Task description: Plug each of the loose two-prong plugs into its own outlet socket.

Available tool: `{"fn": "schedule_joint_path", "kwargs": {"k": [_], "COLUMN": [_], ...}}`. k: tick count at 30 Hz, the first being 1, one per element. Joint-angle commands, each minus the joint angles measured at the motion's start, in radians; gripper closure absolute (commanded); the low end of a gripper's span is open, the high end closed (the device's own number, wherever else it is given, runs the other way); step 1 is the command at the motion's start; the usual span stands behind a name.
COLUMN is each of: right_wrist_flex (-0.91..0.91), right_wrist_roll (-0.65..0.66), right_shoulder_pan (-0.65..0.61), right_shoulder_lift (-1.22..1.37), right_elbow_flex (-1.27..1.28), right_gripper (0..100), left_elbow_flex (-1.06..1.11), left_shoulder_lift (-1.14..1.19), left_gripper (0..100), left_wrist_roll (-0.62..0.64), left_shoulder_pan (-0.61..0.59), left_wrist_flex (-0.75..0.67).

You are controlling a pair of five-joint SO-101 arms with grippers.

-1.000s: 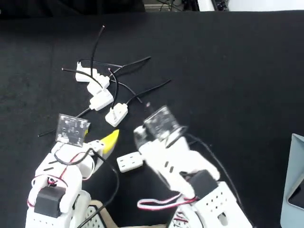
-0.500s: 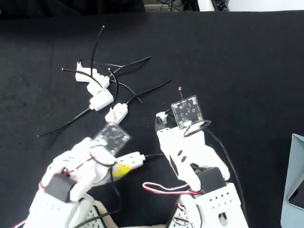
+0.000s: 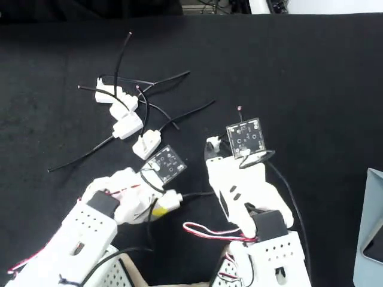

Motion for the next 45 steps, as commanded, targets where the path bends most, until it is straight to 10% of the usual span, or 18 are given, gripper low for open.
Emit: {"fn": "schedule_joint_path", "kwargs": {"k": [1,12,24,45], "right_wrist_flex": [-0.023,-0.018,-0.023,-0.025], "right_wrist_roll": [-0.002,-0.002,-0.002,-0.002], "right_shoulder_pan": [0.014,0.014,0.012,0.011], "right_shoulder_lift": [-0.015,-0.015,-0.015,-0.015], "right_elbow_flex": [-0.007,-0.007,0.015,0.013], "right_gripper": [98.7,98.7,98.7,98.7], "left_elbow_flex": [0.015,-0.019,-0.093,-0.306], "left_shoulder_lift": [0.06,0.064,0.063,0.307], "left_gripper": [82,90,72,72], "left_wrist_roll": [-0.005,0.118,0.226,-0.055], "left_shoulder_pan": [0.005,-0.05,-0.091,-0.027], "left_wrist_flex": [-0.149,-0.189,-0.064,-0.037]}}
